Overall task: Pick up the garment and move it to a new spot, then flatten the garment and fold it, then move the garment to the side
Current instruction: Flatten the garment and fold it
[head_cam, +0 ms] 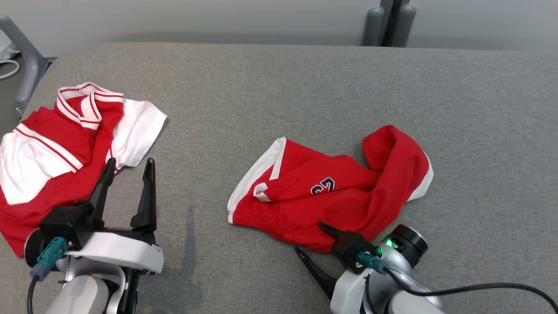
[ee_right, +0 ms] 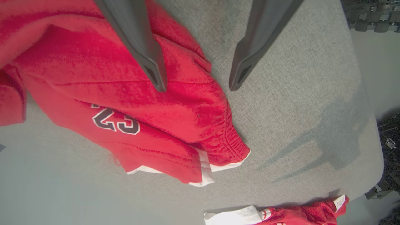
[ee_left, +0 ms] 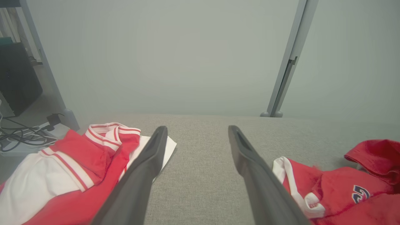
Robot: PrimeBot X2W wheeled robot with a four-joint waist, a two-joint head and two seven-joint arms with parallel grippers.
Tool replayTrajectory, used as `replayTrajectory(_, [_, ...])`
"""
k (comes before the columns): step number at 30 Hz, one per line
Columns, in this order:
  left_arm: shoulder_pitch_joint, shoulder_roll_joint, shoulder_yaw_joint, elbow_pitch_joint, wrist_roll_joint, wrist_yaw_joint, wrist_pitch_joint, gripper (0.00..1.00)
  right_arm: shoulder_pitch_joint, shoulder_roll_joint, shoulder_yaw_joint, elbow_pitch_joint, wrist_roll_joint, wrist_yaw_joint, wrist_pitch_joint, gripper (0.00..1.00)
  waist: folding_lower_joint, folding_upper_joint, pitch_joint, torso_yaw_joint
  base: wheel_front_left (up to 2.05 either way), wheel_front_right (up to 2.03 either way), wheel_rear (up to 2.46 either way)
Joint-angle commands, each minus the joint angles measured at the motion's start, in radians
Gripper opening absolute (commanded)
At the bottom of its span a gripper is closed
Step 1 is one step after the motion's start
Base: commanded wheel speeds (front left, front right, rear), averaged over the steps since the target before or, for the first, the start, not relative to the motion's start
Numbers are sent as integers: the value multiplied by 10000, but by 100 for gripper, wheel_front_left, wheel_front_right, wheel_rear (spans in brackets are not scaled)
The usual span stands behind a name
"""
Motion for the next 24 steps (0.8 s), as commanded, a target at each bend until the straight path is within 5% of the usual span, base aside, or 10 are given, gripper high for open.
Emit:
replayTrajectory(1, [-235, -38, -5, 127, -53, -87, -100, 100, -255, -104, 121, 122, -158, -1, 96, 100, 0, 0, 337, 214, 0, 0, 0])
replayTrajectory(2, [-321, -81, -17, 210, -59, -151, -157, 100, -372, -126, 171, 270, -230, -1, 244, 87, 0, 0, 408, 229, 0, 0, 0])
replayTrajectory(3, [-442, -150, -59, 393, -58, -254, -235, 100, -570, -143, 291, 453, -254, -1, 489, 47, 0, 0, 515, 252, 0, 0, 0])
replayTrajectory(4, [-509, -187, -71, 476, -60, -279, -276, 100, -668, -145, 301, 528, -222, -1, 596, 30, 0, 0, 556, 258, 0, 0, 0])
replayTrajectory(5, [-558, -222, -81, 561, -83, -356, -305, 100, -727, -142, 314, 574, -157, -1, 687, 0, 0, 0, 582, 260, 0, 0, 0])
replayTrajectory(13, [-681, -319, 13, 1091, -138, -571, -536, 100, -706, -313, -131, -299, 950, -1, 1245, 0, 0, 0, 493, 34, 0, 0, 0])
replayTrajectory(24, [-633, -34, 170, 1061, -170, -528, -499, 100, 117, -774, -2286, -3788, 4282, 1, 3251, 0, 0, 0, 260, -643, 0, 0, 0])
